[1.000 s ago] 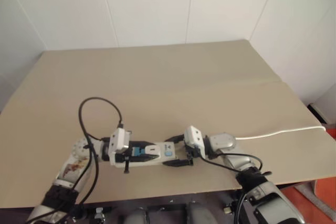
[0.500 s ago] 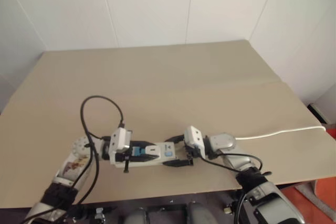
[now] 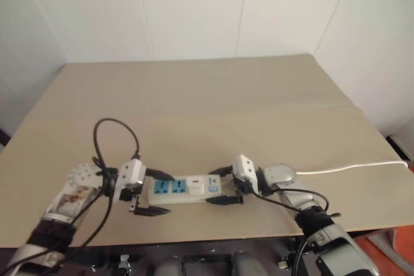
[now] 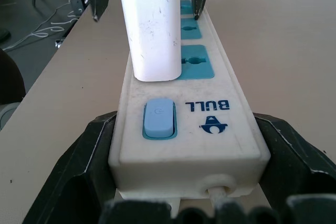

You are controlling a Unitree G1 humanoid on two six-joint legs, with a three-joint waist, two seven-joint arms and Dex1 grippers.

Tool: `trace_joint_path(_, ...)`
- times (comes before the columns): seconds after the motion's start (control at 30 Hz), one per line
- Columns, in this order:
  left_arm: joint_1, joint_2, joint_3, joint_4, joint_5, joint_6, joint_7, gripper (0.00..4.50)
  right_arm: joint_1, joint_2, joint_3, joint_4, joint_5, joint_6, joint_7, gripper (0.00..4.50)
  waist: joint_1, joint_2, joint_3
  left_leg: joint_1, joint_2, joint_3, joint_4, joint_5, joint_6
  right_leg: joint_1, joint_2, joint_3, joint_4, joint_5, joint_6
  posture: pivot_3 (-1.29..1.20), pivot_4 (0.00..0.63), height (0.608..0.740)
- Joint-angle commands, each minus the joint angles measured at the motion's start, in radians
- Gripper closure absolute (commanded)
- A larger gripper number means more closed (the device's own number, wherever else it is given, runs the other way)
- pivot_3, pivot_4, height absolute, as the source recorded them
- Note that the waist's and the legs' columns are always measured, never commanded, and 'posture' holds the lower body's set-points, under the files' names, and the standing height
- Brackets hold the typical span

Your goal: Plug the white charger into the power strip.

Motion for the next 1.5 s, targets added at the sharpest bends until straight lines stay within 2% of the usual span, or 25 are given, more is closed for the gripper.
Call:
trace_joint_path(0.03, -0.061, 0.040, 0.066, 0.055, 0.002, -0.012, -0.034, 0.02, 0.015, -0.015, -0.006, 0.024, -0.028, 0.021, -0.001, 1.09, 0.001, -0.003, 0.002, -0.001, 0.000, 0.000, 0.000, 0.000, 0.000, -0.001, 0.000, 0.000, 0.000, 0.000, 0.000, 0.00, 0.150, 0.740)
trace_joint_path(0.1, -0.101, 0.052, 0.092, 0.082, -0.001, -0.017, -0.042, 0.00, 0.017, -0.014, -0.012, 0.015, -0.018, 0.037, 0.006, 0.36, 0.003, -0.007, 0.004, -0.005, 0.000, -0.001, 0.000, 0.000, 0.000, -0.004, 0.000, -0.001, 0.000, 0.001, -0.002, 0.00, 0.150, 0.740)
trace_joint_path(0.17, -0.124, 0.062, 0.119, 0.093, -0.011, -0.012, -0.052, 0.00, 0.023, -0.018, -0.021, -0.007, -0.007, 0.055, 0.007, 0.06, 0.004, -0.011, 0.006, -0.012, 0.000, -0.001, 0.002, 0.000, 0.000, -0.012, 0.000, -0.002, 0.002, 0.003, -0.005, 0.00, 0.150, 0.740)
trace_joint_path(0.3, -0.112, 0.059, 0.165, 0.056, -0.033, 0.009, -0.041, 0.00, 0.052, -0.044, -0.056, -0.086, -0.002, 0.068, -0.031, 0.06, 0.004, -0.012, 0.007, -0.019, 0.000, -0.002, 0.003, 0.000, 0.000, -0.017, -0.002, -0.005, 0.002, 0.005, -0.008, 0.00, 0.150, 0.740)
trace_joint_path(0.53, 0.022, 0.070, 0.249, -0.058, -0.057, 0.036, 0.002, 0.00, 0.197, -0.175, -0.206, -0.363, 0.083, 0.150, -0.094, 0.06, 0.021, -0.012, 0.015, -0.034, -0.002, -0.005, 0.005, 0.000, 0.000, -0.027, -0.006, -0.010, 0.001, 0.005, -0.008, 0.00, 0.150, 0.740)
trace_joint_path(0.7, 0.120, 0.081, 0.339, -0.149, -0.048, 0.106, 0.141, 0.00, 0.359, -0.305, -0.386, -0.594, 0.195, 0.254, -0.141, 0.06, 0.026, -0.011, 0.019, -0.037, -0.001, -0.005, 0.006, 0.000, 0.000, -0.032, -0.004, -0.010, 0.003, 0.005, -0.008, 0.00, 0.150, 0.740)
trace_joint_path(0.87, 0.250, 0.105, 0.438, -0.299, -0.015, 0.271, 0.323, 0.00, 0.506, -0.415, -0.568, -0.693, 0.268, 0.338, -0.174, 0.06, 0.024, -0.012, 0.020, -0.035, -0.001, -0.004, 0.006, 0.000, 0.000, -0.030, -0.005, -0.009, 0.003, 0.005, -0.007, 0.00, 0.150, 0.740)
trace_joint_path(1.0, 0.334, 0.071, 0.502, -0.480, 0.059, 0.419, 0.565, 0.00, 0.570, -0.436, -0.673, -0.729, 0.290, 0.398, -0.244, 0.06, 0.026, -0.012, 0.020, -0.034, -0.001, -0.004, 0.006, 0.000, 0.000, -0.029, -0.005, -0.009, 0.003, 0.005, -0.007, 0.00, 0.150, 0.740)
trace_joint_path(1.1, 0.334, 0.093, 0.497, -0.569, 0.057, 0.566, 0.632, 0.00, 0.592, -0.431, -0.706, -0.760, 0.304, 0.434, -0.285, 0.06, 0.028, -0.013, 0.020, -0.033, -0.001, -0.004, 0.006, 0.000, 0.000, -0.027, -0.004, -0.009, 0.003, 0.005, -0.007, 0.00, 0.150, 0.740)
trace_joint_path(1.27, 0.277, -0.024, 0.514, -0.694, -0.007, 0.711, 0.799, 0.00, 0.591, -0.380, -0.701, -0.803, 0.286, 0.476, -0.408, 0.06, 0.031, -0.013, 0.020, -0.034, -0.001, -0.004, 0.006, 0.000, 0.000, -0.027, -0.005, -0.009, 0.002, 0.005, -0.007, 0.00, 0.150, 0.740)
trace_joint_path(1.4, 0.262, -0.152, 0.511, -0.739, -0.023, 0.636, 0.869, 0.00, 0.596, -0.321, -0.699, -0.832, 0.295, 0.441, -0.440, 0.06, 0.030, -0.013, 0.020, -0.034, -0.001, -0.004, 0.007, 0.000, 0.000, -0.027, -0.005, -0.008, 0.003, 0.006, -0.007, 0.00, 0.150, 0.740)
trace_joint_path(1.5, 0.249, -0.220, 0.495, -0.751, -0.013, 0.583, 0.903, 0.00, 0.610, -0.347, -0.684, -0.839, 0.270, 0.456, -0.426, 0.06, 0.032, -0.013, 0.020, -0.034, -0.002, -0.004, 0.007, 0.000, 0.000, -0.027, -0.005, -0.008, 0.003, 0.006, -0.007, 0.00, 0.150, 0.740)
